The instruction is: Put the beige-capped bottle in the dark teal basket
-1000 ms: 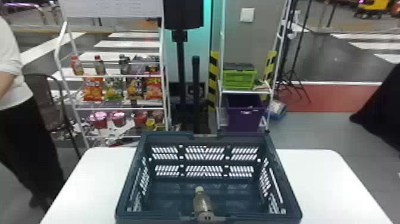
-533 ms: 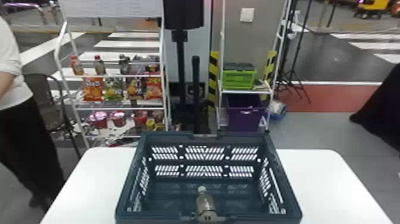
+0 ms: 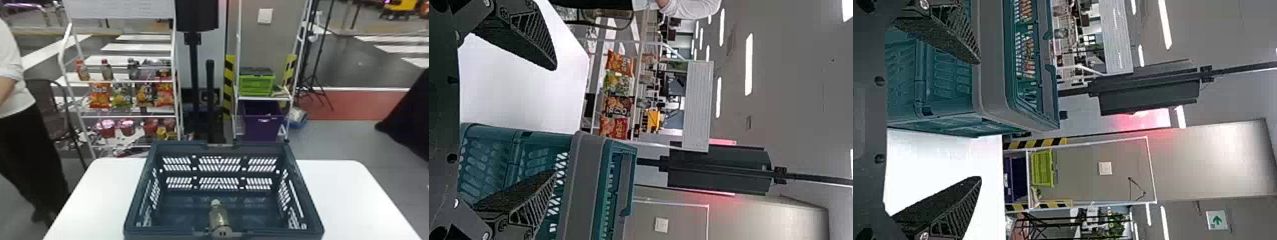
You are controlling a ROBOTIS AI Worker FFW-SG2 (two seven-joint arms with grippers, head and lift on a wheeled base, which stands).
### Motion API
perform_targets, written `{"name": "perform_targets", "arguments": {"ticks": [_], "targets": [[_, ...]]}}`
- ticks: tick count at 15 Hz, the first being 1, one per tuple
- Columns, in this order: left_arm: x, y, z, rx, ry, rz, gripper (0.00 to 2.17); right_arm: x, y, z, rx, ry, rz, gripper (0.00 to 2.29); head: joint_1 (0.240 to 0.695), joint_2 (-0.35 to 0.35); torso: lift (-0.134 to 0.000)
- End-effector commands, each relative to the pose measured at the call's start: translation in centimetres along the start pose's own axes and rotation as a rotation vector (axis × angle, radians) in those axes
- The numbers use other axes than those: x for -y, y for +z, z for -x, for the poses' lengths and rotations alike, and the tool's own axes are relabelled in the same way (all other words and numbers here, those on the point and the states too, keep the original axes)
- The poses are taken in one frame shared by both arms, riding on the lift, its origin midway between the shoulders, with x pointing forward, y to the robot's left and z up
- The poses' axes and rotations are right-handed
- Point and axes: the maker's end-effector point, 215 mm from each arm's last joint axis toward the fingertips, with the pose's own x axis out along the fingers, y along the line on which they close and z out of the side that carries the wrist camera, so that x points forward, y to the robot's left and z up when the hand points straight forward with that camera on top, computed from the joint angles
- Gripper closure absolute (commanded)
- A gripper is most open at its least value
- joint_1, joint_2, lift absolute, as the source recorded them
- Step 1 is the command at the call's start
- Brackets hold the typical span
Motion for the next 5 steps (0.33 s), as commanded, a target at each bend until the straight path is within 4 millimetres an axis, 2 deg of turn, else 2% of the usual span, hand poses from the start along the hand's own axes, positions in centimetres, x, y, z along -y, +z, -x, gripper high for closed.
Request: {"name": "perform_targets", "arguments": {"ticks": [1,5], "targets": [[0.08,0.04,0.02,0.002,-0.003,-0.003,0.15,-0.07,0.00,0.01,0.000,0.003,0.000,0.05,0.499,0.000,0.000],[0.08,-0.05,0.10,0.000,-0.004,-0.005,0.15,-0.06,-0.23,0.09,-0.004,0.002,-0.002,0.05,0.499,0.000,0.000]]}}
